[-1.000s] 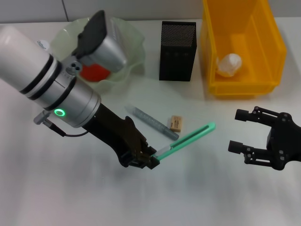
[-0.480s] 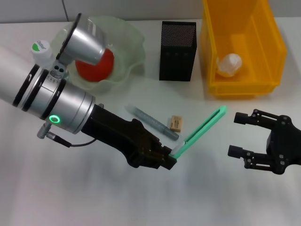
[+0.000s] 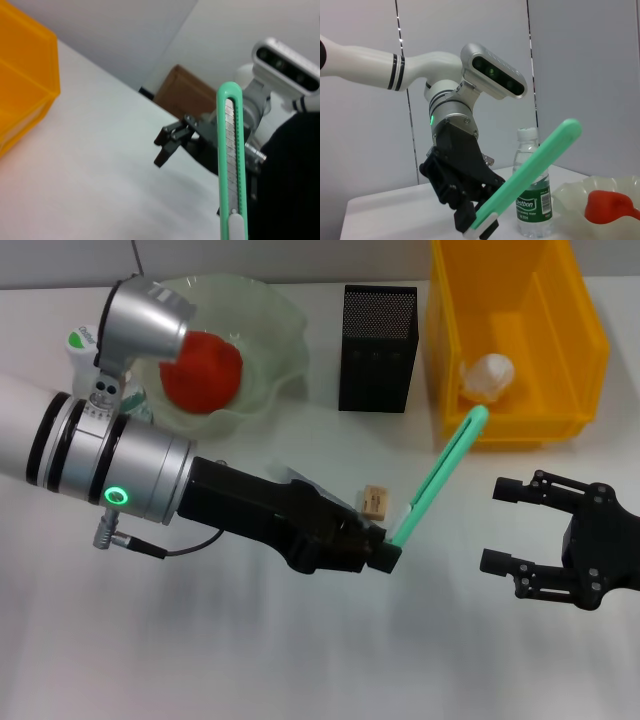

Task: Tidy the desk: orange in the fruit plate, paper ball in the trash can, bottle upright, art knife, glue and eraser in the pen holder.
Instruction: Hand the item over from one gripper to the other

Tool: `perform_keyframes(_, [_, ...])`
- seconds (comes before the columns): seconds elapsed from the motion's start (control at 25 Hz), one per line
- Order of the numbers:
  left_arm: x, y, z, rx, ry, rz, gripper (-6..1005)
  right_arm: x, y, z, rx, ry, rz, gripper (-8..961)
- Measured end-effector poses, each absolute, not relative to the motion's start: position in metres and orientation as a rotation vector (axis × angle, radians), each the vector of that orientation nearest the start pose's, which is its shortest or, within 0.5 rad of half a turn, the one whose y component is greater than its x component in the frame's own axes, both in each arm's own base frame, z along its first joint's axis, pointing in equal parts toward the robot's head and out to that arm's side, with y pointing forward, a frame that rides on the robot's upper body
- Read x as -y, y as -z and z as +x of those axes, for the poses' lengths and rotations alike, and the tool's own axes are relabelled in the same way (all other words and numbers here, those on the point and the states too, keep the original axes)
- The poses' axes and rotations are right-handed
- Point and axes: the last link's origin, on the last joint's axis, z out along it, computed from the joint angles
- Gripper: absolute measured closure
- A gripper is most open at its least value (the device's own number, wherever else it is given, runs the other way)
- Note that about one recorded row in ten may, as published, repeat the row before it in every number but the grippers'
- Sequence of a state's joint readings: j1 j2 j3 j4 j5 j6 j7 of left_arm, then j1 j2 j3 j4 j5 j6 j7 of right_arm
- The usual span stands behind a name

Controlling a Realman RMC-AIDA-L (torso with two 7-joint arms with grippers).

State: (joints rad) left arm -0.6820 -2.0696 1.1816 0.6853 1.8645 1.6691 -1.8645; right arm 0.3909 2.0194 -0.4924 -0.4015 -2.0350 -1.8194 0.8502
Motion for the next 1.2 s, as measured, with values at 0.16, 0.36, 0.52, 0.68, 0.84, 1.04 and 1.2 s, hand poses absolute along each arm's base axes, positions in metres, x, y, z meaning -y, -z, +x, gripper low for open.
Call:
perform_keyframes(0.16, [-0.317,0.049,-0.178,0.978,0.595,-3.212,809,-0.25,-0.004,0.303,-0.28,-0.961,-2.672,167])
perform_keyframes(0.36, [-0.312,0.052,-0.183,1.045,0.638,-3.203,809,-0.251,-0.003,0.301,-0.25,-0.964,-2.669,167])
perform_keyframes(0.52, [-0.309,0.055,-0.185,1.11,0.686,-3.188,809,-0.252,-0.002,0.3,-0.231,-0.962,-2.661,167])
perform_keyframes(0.68, [-0.306,0.055,-0.187,1.169,0.739,-3.166,809,-0.253,0.0,0.299,-0.205,-0.957,-2.653,167])
perform_keyframes(0.84, [-0.303,0.054,-0.187,1.197,0.778,-3.162,809,-0.254,0.001,0.298,-0.175,-0.953,-2.649,167])
perform_keyframes(1.04, [-0.299,0.052,-0.19,1.27,0.852,-3.129,808,-0.254,0.001,0.297,-0.141,-0.949,-2.648,167])
perform_keyframes(1.2, [-0.297,0.052,-0.193,1.358,0.842,-3.107,808,-0.255,0.001,0.297,-0.096,-0.938,-2.64,167])
